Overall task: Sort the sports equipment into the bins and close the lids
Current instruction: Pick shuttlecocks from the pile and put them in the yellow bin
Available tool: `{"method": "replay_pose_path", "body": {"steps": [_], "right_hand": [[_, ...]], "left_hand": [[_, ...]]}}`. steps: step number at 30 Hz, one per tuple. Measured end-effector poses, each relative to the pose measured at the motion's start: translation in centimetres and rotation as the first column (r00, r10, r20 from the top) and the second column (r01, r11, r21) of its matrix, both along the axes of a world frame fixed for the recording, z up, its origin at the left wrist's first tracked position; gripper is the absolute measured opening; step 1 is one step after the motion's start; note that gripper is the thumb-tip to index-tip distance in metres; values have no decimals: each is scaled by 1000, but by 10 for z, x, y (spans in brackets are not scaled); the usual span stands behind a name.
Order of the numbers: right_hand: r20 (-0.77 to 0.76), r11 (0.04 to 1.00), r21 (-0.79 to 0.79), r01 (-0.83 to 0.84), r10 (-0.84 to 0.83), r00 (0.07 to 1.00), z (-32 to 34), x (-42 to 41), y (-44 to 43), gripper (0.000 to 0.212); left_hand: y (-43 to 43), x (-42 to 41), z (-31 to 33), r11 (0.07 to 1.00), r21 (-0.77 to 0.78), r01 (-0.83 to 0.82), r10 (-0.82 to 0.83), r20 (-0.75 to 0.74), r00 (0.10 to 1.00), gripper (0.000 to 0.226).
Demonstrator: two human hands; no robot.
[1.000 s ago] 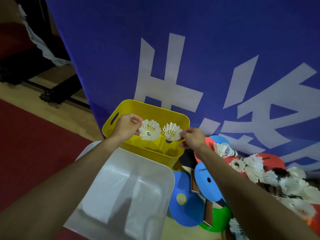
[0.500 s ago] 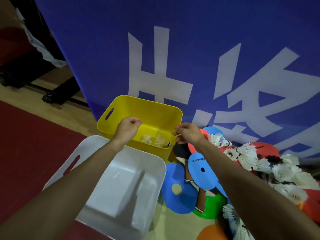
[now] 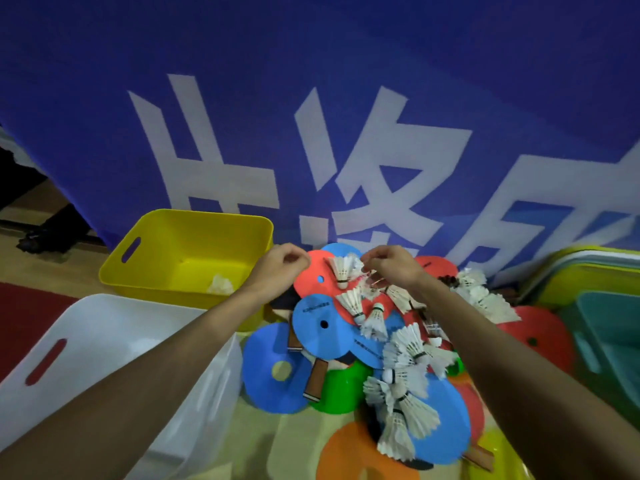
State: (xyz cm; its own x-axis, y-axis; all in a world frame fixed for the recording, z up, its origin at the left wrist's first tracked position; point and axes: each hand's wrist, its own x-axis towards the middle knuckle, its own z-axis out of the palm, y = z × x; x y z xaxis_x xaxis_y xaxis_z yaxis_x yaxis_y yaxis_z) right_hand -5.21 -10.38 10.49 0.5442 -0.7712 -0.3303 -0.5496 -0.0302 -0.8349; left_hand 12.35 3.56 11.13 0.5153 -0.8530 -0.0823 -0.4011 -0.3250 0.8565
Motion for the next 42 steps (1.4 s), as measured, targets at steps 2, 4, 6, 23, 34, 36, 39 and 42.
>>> {"method": "replay_pose_path", "body": {"steps": [2, 4, 6, 23, 34, 36, 39, 42], "right_hand": [[-24, 1000, -19, 12, -13, 1000, -6, -29, -8, 15], [-80, 998, -62, 11, -16, 997, -17, -57, -14, 15], [-159, 993, -119, -5, -14, 987, -31, -83, -18, 17], [-480, 895, -54, -444, 366, 797, -125, -109, -9, 68], [-640, 848, -302, -435, 157, 752, -124, -127, -7, 22], [-627, 856, -329, -400, 118, 770, -122, -132, -4, 16], [-610, 870, -346, -350, 75, 789, -118, -134, 0, 16], [-572, 882, -372, -288, 26, 820, -106, -131, 6, 17]], "left_hand": [[-8, -24, -12, 998, 32, 55, -55, 5, 998, 11], [-14, -49, -26, 990, 78, 119, -118, -11, 993, 15], [-18, -71, -44, 970, 145, 196, -194, -29, 981, 8], [-5, -158, -160, 835, 423, 351, -383, -11, 924, 27], [9, -149, -173, 828, 426, 365, -479, 201, 854, 21], [14, -148, -173, 804, 442, 397, -524, 212, 825, 23], [18, -148, -172, 790, 442, 424, -571, 279, 772, 26], [20, -144, -171, 799, 411, 439, -581, 340, 739, 18]]}}
